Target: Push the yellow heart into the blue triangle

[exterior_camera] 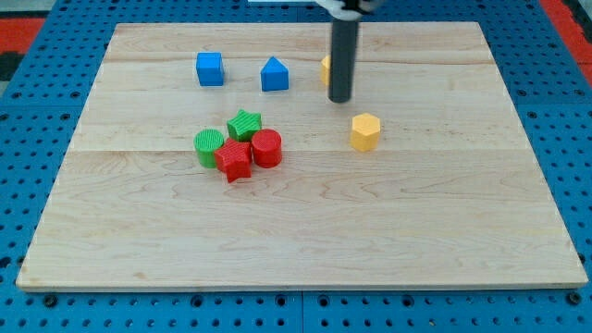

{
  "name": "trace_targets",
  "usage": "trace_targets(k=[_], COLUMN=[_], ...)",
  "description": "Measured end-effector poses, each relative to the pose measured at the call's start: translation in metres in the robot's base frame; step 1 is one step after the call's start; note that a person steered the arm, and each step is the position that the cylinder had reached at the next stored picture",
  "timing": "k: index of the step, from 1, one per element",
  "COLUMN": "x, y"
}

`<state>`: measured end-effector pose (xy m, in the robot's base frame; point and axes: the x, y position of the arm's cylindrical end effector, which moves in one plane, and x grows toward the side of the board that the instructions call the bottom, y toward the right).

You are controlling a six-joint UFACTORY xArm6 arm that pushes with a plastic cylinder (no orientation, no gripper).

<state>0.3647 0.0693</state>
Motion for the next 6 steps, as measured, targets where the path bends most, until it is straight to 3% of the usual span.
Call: trace_targets(k=[1, 2, 4, 5, 6], x=[-0.042, -0.083, -0.083, -0.083, -0.088], y=[0.042, 0.035, -0.088, -0.127, -0.125])
